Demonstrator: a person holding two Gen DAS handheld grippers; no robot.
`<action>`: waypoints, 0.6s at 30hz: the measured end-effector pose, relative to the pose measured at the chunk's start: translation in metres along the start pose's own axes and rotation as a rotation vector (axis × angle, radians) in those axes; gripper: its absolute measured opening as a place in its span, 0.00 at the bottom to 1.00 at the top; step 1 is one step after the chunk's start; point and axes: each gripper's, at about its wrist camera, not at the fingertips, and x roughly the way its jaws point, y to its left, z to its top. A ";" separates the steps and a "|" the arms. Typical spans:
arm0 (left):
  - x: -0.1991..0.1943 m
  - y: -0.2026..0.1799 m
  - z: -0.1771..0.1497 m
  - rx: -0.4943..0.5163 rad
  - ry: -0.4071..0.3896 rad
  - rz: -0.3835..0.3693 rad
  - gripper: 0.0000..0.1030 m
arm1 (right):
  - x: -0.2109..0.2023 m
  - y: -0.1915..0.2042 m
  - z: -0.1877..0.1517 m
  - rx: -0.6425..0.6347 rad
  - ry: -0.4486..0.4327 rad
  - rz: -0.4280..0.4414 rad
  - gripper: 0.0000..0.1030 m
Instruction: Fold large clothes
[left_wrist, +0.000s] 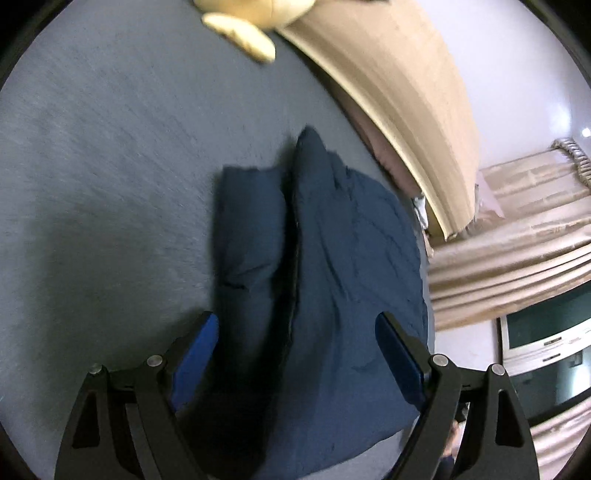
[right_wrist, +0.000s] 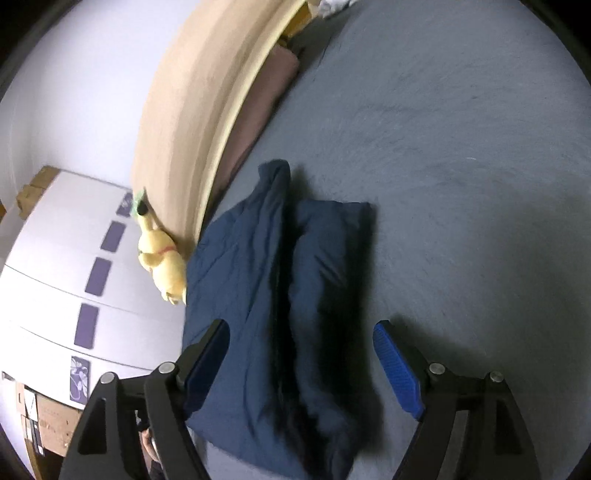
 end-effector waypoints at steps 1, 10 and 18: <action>0.006 0.000 0.002 0.007 0.020 0.001 0.84 | 0.010 0.001 0.005 -0.014 0.024 -0.002 0.80; 0.032 -0.028 -0.012 0.159 0.089 0.092 0.55 | 0.087 0.043 0.018 -0.162 0.191 -0.078 0.45; -0.002 -0.071 -0.023 0.273 0.014 0.153 0.20 | 0.050 0.141 0.009 -0.400 0.114 -0.142 0.18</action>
